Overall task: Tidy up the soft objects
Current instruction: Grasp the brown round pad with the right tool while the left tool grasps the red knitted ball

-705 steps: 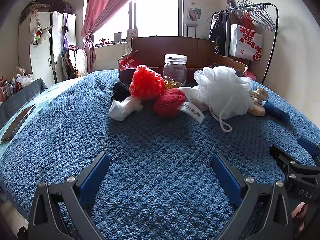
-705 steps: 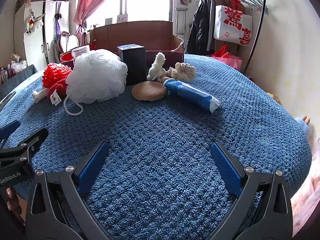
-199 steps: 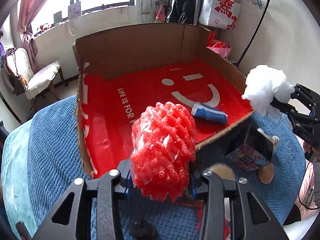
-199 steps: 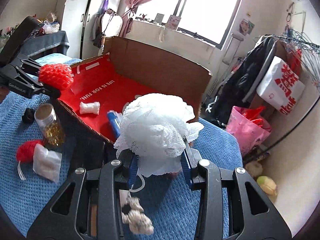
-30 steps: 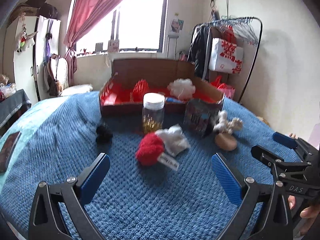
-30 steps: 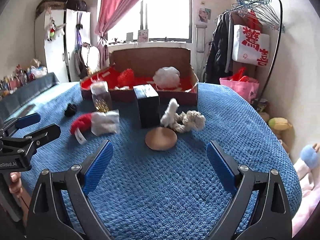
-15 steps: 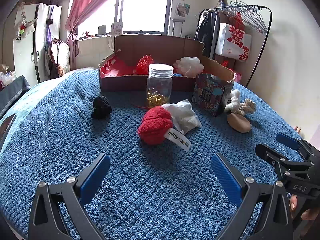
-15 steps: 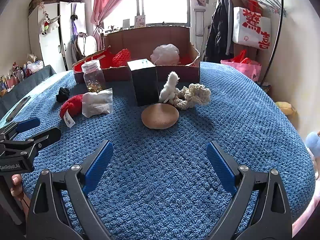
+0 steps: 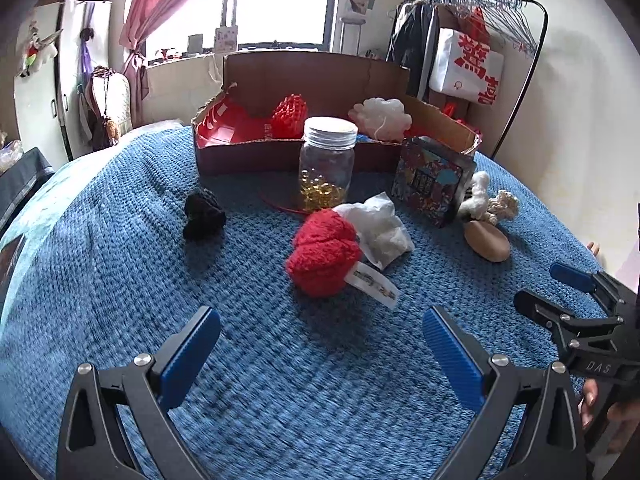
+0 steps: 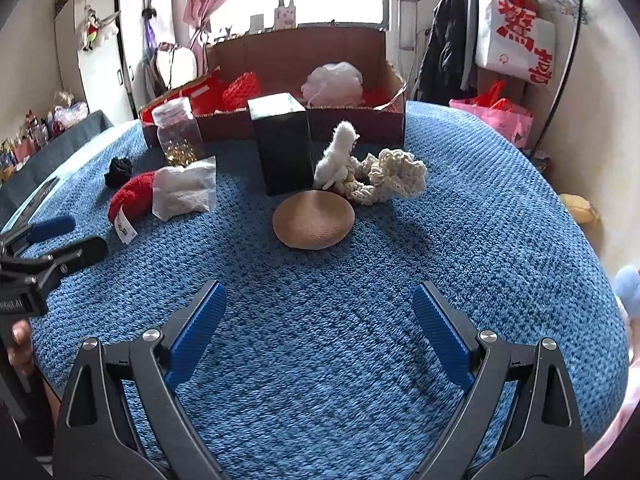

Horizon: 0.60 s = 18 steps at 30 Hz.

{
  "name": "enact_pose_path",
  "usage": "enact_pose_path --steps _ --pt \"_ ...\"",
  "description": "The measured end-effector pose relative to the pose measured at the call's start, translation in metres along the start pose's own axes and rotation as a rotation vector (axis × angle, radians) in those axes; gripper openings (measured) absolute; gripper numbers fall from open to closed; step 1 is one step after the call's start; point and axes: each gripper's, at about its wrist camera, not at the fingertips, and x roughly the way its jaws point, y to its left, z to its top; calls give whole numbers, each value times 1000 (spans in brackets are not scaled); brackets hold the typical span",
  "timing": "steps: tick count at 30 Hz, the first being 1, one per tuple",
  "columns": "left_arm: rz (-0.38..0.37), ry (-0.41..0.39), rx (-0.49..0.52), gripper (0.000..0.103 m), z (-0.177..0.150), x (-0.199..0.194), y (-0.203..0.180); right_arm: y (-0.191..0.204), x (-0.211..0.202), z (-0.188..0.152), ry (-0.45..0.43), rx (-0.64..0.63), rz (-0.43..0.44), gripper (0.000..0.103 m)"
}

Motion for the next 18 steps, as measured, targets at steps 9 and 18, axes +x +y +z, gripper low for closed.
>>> enact_pose_path --steps 9,18 --pt "-68 40 35 93 26 15 8 -9 18 22 101 -29 76 95" --pt "-108 93 77 73 42 43 3 -3 49 46 161 -61 92 64"
